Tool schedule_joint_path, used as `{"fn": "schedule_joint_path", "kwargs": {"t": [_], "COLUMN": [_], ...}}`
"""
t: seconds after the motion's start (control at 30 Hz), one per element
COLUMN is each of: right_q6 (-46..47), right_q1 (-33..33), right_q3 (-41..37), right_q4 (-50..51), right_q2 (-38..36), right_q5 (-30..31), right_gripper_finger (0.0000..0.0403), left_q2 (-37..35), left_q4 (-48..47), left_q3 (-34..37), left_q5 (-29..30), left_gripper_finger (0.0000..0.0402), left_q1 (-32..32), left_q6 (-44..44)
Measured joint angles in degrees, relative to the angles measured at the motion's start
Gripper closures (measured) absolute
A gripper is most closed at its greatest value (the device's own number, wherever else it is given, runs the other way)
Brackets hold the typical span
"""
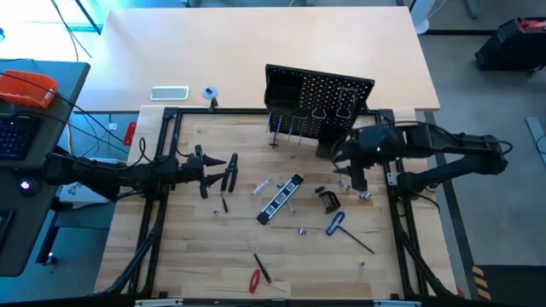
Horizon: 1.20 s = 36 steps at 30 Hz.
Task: Hang tools onto peg board
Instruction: Hang the black spirit level onto the pegboard
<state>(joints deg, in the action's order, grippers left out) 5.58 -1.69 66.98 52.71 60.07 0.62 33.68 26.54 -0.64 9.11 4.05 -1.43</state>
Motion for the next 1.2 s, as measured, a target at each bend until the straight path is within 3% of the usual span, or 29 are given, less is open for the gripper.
{"fn": "schedule_joint_path", "kwargs": {"t": [0.2, 0.37, 0.43, 0.6, 0.77, 0.97, 1.2], "right_q6": [8.8, 13.9, 14.0, 10.1, 2.7, -8.2, -14.6], "right_q1": [-7.4, -13.1, -15.0, -18.7, -19.8, -18.6, -16.8], "right_q3": [-7.0, -16.6, -20.8, -29.3, -31.1, -24.7, -16.1], "right_q4": [-3.7, -17.9, -26.5, -46.7, -56.9, -57.8, -44.6], "right_q2": [0.0, 0.0, 0.0, 2.7, 12.1, 25.1, 33.9], "right_q5": [0.5, 0.7, 1.3, 9.3, 15.5, 18.6, 26.3], "right_gripper_finger": [0.0251, 0.0251, 0.0251, 0.0251, 0.0251, 0.0251, 0.0251], "left_q2": [1.4, 3.8, 5.2, 10.6, 19.2, 31.9, 47.0], "left_q4": [0.3, 0.4, 1.4, 6.9, 7.9, 8.0, 8.1], "left_q3": [0.0, -0.6, -1.0, -2.5, -6.3, -13.8, -21.6], "left_q5": [-4.4, -8.8, -9.7, -10.2, -9.6, -3.5, -1.1], "left_gripper_finger": [0.0204, 0.0204, 0.0204, 0.0204, 0.0204, 0.0204, 0.0204], "left_q1": [0.0, -0.3, -1.1, -4.4, -8.5, -12.6, -14.0], "left_q6": [-2.1, -4.9, -5.7, -7.5, -9.5, -10.4, -12.7]}}
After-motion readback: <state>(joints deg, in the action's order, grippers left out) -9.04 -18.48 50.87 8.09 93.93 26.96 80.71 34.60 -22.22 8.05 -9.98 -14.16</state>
